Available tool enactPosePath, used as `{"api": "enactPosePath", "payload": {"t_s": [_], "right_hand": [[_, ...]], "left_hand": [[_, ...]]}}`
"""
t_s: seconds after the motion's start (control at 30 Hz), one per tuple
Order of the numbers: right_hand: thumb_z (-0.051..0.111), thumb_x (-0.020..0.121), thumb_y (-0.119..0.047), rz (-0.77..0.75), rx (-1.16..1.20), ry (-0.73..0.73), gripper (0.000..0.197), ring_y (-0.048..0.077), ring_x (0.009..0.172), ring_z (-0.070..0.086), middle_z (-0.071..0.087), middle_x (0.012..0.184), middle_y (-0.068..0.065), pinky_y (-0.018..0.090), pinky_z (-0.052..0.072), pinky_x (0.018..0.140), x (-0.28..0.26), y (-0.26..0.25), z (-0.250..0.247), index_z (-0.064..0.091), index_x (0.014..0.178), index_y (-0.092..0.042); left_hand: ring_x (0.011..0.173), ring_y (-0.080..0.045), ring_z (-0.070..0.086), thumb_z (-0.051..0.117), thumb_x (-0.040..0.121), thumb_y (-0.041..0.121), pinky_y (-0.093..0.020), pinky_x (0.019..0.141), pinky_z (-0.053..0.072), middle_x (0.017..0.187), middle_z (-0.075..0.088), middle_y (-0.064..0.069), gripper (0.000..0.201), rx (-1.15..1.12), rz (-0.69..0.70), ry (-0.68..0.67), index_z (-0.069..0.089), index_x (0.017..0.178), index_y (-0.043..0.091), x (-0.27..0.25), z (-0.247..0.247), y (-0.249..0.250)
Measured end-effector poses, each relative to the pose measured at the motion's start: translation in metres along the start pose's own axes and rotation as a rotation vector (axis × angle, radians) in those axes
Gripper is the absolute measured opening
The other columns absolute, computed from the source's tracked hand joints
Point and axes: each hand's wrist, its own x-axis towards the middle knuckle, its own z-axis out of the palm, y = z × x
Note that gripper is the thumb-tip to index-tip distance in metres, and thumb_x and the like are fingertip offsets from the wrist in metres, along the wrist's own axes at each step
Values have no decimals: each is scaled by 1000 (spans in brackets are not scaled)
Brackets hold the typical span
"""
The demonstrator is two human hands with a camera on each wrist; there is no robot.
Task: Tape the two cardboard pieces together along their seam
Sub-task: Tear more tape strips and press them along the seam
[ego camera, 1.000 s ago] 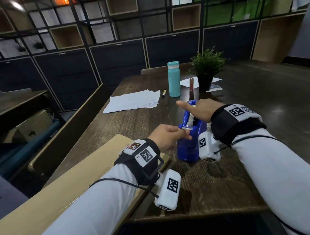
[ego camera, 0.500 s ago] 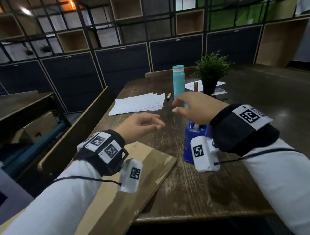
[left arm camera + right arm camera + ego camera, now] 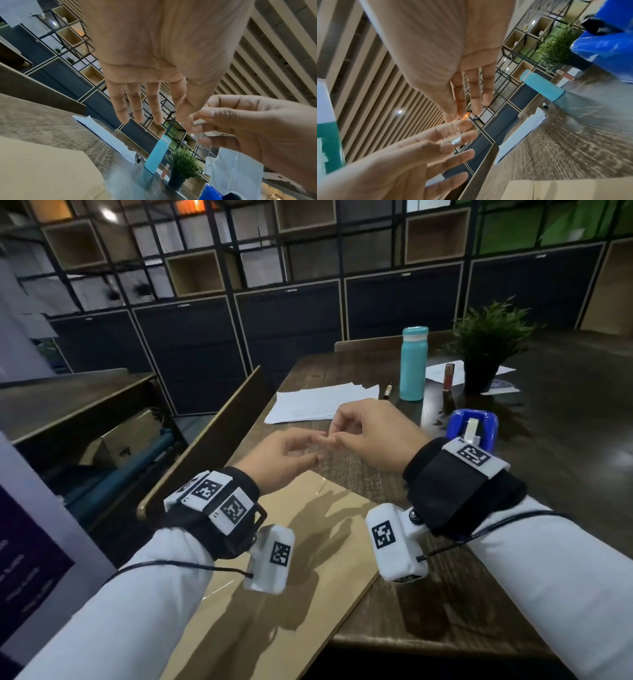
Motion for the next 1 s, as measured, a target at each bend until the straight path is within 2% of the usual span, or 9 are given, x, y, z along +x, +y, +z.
{"api": "enactPosePath", "payload": {"t_s": [0.1, 0.2, 0.33, 0.43, 0.6, 0.7, 0.73, 0.87, 1.0], "right_hand": [[60, 90, -20, -35, -60, 43, 9, 13, 79, 58, 62, 87, -5, 29, 48, 70, 4, -6, 14, 61, 81, -22], [58, 93, -21, 25, 34, 78, 9, 12, 77, 55, 61, 86, -4, 26, 42, 69, 11, -7, 20, 62, 87, -15], [51, 95, -12, 223, 107, -96, 14, 5, 63, 57, 62, 75, -5, 21, 47, 59, 21, 4, 32, 62, 86, -8], [43, 98, -2, 394, 248, -245, 28, 13, 53, 56, 60, 70, 8, 18, 51, 46, 27, 13, 45, 52, 72, -11], [33, 100, 0, 647, 483, -339, 35, 15, 38, 48, 45, 64, 12, 20, 46, 37, 33, 20, 67, 42, 68, -9], [45, 98, -4, 664, 420, -379, 22, 22, 54, 55, 52, 69, 13, 31, 54, 54, 39, 26, 78, 47, 76, -5], [47, 97, -4, 658, 398, -389, 20, 21, 54, 55, 53, 69, 13, 31, 53, 54, 41, 28, 80, 48, 78, -4], [51, 96, -7, 678, 320, -433, 17, 12, 39, 51, 54, 68, 11, 17, 41, 33, 45, 30, 85, 50, 80, -4], [50, 97, -7, 691, 292, -466, 21, 15, 54, 47, 54, 69, 11, 20, 45, 44, 51, 34, 90, 49, 76, -4]], "left_hand": [[116, -11, 57, 56, 93, 15, -39, 102, 45, 122, 63, 4, 27, 82, -87, -29, 62, 103, 39, 3, -8, -10], [112, -12, 58, 52, 95, 15, -32, 97, 47, 127, 60, 3, 29, 197, -232, -79, 58, 119, 30, 7, -15, -24], [119, -16, 53, 50, 96, 17, -33, 106, 39, 133, 57, 4, 32, 428, -327, -222, 62, 125, 26, 11, -15, -36], [119, -16, 53, 51, 96, 18, -29, 101, 38, 133, 57, 4, 31, 553, -340, -290, 64, 123, 26, 15, -8, -40], [113, -21, 57, 51, 95, 20, -31, 95, 44, 128, 61, -1, 30, 662, -360, -361, 67, 120, 24, 21, 3, -49], [114, -21, 57, 48, 96, 21, -33, 98, 46, 129, 60, 2, 32, 700, -346, -386, 65, 120, 31, 21, 5, -53], [114, -20, 57, 48, 95, 20, -34, 98, 47, 130, 59, 3, 33, 701, -339, -388, 65, 120, 33, 21, 5, -55], [112, -19, 57, 51, 91, 16, -33, 95, 48, 128, 59, 6, 35, 707, -302, -406, 67, 116, 34, 23, 3, -60], [113, -19, 56, 49, 93, 15, -28, 89, 45, 128, 58, 6, 35, 742, -271, -430, 66, 118, 33, 25, 3, -59]]}}
